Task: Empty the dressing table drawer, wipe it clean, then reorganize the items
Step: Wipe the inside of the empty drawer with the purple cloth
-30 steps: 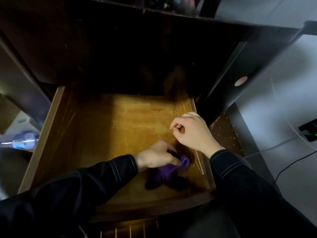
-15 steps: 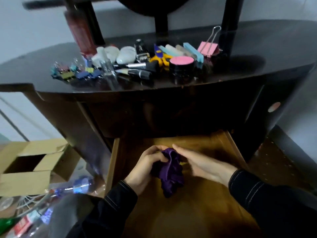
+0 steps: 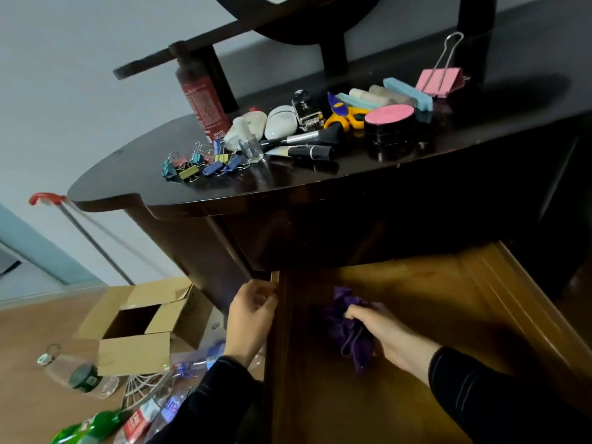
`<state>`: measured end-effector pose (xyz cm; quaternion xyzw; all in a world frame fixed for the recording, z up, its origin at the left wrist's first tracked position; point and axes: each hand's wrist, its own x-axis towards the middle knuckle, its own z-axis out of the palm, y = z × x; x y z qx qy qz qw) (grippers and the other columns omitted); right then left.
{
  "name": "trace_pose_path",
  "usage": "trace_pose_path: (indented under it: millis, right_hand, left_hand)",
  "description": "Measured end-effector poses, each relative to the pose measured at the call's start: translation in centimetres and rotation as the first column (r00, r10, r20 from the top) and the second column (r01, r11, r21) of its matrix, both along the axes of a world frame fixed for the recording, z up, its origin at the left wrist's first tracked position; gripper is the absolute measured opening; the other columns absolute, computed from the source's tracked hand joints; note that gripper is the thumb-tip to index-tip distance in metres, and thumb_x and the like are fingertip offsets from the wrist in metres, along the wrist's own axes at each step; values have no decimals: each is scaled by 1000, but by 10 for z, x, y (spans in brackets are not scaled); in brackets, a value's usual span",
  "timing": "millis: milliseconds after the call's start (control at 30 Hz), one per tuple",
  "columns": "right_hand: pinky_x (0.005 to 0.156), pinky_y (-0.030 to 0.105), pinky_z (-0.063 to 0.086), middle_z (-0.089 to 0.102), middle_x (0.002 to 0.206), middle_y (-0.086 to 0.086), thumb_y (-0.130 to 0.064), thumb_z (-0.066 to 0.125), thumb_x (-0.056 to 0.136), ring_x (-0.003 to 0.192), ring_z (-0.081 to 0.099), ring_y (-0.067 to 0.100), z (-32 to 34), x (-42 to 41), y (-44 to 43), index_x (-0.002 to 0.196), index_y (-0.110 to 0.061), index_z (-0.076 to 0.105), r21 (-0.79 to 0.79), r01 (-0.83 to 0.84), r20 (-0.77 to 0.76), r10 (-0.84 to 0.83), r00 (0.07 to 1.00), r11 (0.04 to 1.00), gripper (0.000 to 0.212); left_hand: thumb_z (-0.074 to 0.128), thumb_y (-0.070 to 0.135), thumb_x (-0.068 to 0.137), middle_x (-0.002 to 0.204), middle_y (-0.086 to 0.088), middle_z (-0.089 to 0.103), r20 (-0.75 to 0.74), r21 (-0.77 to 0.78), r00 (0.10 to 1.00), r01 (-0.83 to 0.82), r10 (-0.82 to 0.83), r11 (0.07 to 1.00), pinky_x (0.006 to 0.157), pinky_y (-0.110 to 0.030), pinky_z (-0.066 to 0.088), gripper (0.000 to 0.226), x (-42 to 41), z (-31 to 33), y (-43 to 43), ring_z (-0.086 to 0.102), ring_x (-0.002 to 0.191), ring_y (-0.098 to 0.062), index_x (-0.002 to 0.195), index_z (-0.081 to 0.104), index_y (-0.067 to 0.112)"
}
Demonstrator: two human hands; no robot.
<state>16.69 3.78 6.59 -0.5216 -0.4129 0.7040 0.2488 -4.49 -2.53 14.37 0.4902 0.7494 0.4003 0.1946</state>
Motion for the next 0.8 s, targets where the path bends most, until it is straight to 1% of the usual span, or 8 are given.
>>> trace_pose_path:
  millis: [100,267,333,400,500,600,700,800]
  right_hand:
    - [72,37,59,75,85,4,-10,65,88,83,72,24,-6,-9,11,96,-21,67,18,132,16,-132,991,991,13]
    - [73,34,55,65,91,-6,-10,56,97,82,63,14,-8,-34,29,100,-37,54,161,168,37,-176,984,973,27]
    - [73,31,51,63,96,-7,-7,54,99,85,61,14,-8,-49,39,117,-33,54,201,196,18,-204,979,960,32]
    - [87,32,48,64,114,4,-4,55,98,107,62,23,-9,-67,50,132,-17,56,226,223,16,-232,973,948,36]
    - [90,28,45,64,125,14,-8,58,97,120,60,31,-7,-99,64,127,-4,61,263,206,43,-224,974,943,30]
    - [102,33,46,63,133,12,-7,63,94,125,57,28,-10,-121,67,134,-7,59,351,56,16,-66,998,935,40]
    - [85,35,54,71,114,14,-3,64,93,108,67,29,-25,-121,71,114,-2,69,407,-10,91,-30,995,913,22]
    - [74,30,50,71,103,9,0,61,92,93,66,22,-29,-116,71,104,-9,70,440,-65,174,-14,985,896,18]
  left_hand:
    - [55,20,99,119,-2,60,24,-88,997,-65,67,994,95,-45,51,17,0,-13,18,61,105,-19,115,56,17]
    - [45,27,100,120,7,55,-100,-41,990,-104,100,994,87,-34,39,12,9,-32,29,53,101,-15,108,39,33]
    - [46,30,100,118,7,58,-110,-43,986,-129,124,991,87,-36,42,11,8,-34,29,55,100,-17,107,40,35]
    - [46,30,99,114,5,58,-158,-43,978,-147,139,988,83,-35,41,8,9,-35,30,55,95,-20,104,40,33]
    - [46,26,100,110,1,60,-211,-18,967,-153,146,988,78,-32,37,5,11,-35,32,54,90,-22,104,42,26]
    - [46,24,100,109,-2,61,-242,3,959,-154,150,988,75,-30,35,5,10,-37,33,54,87,-21,103,42,23]
    - [46,24,100,109,-2,62,-249,2,955,-167,162,986,76,-31,35,5,10,-39,34,54,87,-23,103,43,23]
    - [47,21,98,109,-1,61,-233,-11,959,-167,160,986,77,-32,36,7,10,-38,34,55,90,-23,104,44,22]
